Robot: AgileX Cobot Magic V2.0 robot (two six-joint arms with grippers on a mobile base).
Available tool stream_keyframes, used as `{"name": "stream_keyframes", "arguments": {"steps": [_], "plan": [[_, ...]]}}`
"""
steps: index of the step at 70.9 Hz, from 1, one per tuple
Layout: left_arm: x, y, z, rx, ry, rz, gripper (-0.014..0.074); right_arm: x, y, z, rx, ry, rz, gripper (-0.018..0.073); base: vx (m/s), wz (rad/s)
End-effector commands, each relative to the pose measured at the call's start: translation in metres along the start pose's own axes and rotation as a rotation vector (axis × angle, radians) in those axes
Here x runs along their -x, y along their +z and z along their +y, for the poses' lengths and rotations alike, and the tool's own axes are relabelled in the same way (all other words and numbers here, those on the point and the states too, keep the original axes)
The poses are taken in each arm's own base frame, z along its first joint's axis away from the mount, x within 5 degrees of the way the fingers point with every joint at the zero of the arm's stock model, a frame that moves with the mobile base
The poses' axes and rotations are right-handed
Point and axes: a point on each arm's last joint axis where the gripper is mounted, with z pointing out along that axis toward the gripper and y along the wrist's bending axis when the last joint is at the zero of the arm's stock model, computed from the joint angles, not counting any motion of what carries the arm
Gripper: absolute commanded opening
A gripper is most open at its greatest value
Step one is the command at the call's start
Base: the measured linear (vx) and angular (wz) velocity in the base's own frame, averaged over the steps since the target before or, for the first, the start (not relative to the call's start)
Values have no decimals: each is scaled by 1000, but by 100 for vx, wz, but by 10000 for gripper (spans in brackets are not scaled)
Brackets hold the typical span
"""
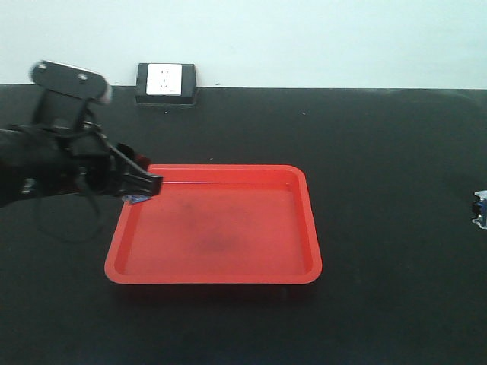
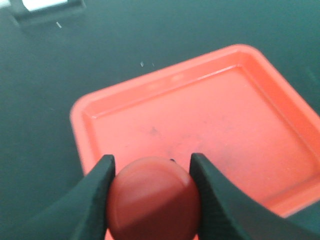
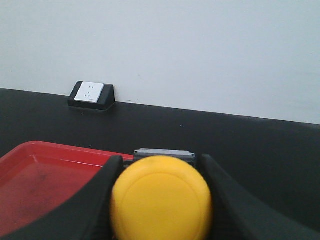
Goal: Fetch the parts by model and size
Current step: 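Lower the red button into the tray with the left gripper and release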
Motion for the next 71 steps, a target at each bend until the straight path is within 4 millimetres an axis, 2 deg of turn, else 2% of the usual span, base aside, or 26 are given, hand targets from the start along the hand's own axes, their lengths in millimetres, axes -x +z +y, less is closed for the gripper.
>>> {"name": "stream_keyframes", "arguments": {"steps": [1,16,27,43,58,71], "plan": [[17,10,-6,-34,-18,-105,-3,17,-1,-1,-12,-6,-102,-10,0,0],[3,59,-9,-40,-16,-32,4,17,-1,-1,-12,-6,-102,-10,0,0],[-7,83,-11,-40,-12,17,6,17,-1,-1,-12,-6,-102,-10,0,0],[-14,101,-13,-50,-16,23,18,17,-1,-1,-12,-6,-102,-10,0,0],[-16,111,0,-30,-148,10,35,17,-1,-1,-12,-6,-102,-10,0,0],[-20,119,2,-20,-116,26,54,17,-1,-1,-12,-6,-101,-10,0,0]]}}
